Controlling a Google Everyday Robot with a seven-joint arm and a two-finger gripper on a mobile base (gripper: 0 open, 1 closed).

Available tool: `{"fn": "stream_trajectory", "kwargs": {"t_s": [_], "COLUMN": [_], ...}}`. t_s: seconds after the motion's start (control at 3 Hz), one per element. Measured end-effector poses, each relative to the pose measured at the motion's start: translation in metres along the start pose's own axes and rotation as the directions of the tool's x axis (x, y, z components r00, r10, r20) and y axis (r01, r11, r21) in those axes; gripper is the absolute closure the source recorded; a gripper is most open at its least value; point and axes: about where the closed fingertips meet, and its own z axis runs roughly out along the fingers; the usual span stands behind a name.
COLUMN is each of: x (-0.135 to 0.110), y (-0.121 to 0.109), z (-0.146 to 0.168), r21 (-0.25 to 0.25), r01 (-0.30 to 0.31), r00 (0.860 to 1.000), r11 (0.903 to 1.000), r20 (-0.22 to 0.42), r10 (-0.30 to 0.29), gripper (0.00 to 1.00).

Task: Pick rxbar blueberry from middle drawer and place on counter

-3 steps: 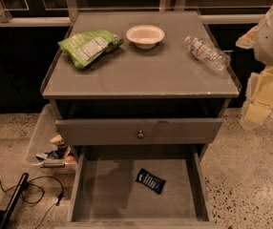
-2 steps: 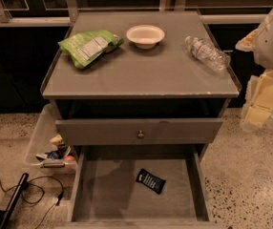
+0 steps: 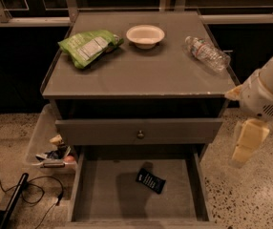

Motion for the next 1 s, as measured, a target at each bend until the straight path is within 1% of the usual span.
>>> {"fn": "stream_trajectory", "kwargs": {"t_s": [0.33, 0.67, 1.0], "x": [0.014, 0.015, 0.015], "y": [0.013, 0.024, 0.024], "z": [0.062, 0.109, 0.112], "r21": [-0.040, -0.064, -0.061], "r01": [0.005, 0.033, 0.034], "r00": [0.998, 0.994, 0.994], "r11": [0.9992, 0.9974, 0.9976], "r20": [0.067, 0.102, 0.103], "r10": [-0.002, -0.026, -0.028], "gripper": [0.00, 0.00, 0.00]}}
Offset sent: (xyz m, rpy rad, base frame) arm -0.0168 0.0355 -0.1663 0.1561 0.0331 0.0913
